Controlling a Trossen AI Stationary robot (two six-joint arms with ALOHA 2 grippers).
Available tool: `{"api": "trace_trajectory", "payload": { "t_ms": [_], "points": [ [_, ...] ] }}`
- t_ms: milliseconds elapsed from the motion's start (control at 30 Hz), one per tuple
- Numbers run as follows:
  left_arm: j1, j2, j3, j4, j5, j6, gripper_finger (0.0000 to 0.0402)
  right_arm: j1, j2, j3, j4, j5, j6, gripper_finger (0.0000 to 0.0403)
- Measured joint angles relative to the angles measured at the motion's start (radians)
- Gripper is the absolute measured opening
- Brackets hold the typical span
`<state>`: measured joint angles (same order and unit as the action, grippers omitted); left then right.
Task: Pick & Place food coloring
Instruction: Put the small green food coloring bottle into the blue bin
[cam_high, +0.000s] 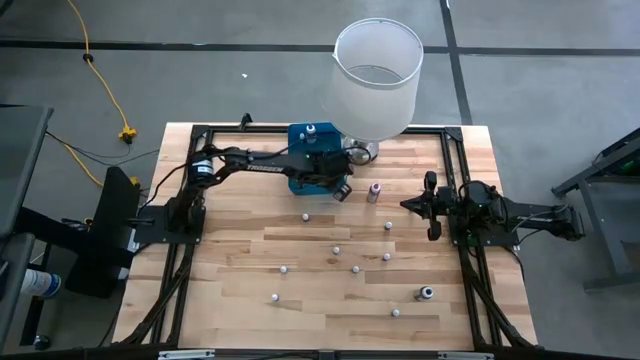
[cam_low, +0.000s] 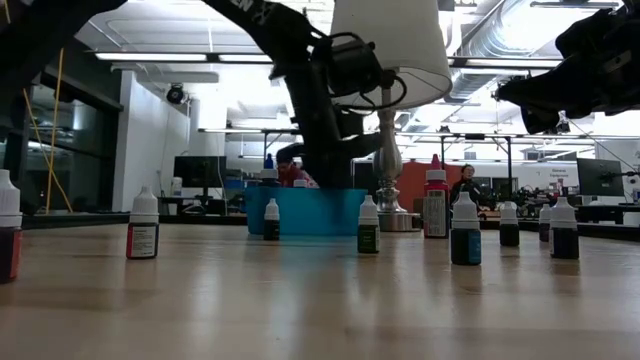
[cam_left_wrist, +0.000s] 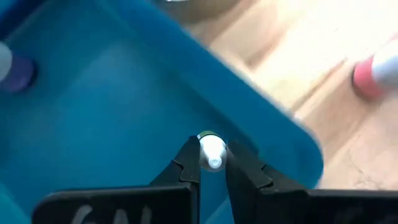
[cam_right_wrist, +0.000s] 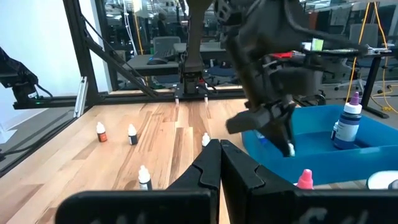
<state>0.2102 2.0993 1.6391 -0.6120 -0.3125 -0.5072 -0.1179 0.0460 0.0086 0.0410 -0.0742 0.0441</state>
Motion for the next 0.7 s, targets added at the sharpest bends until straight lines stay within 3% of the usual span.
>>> {"api": "trace_trajectory", "payload": {
  "t_ms": [700],
  "points": [
    [0.006, 0.017, -0.002, 0.004, 0.023, 0.008, 0.0070, 0.000, 0.000, 0.000, 0.000, 0.000, 0.000, 0.0000]
  ]
}}
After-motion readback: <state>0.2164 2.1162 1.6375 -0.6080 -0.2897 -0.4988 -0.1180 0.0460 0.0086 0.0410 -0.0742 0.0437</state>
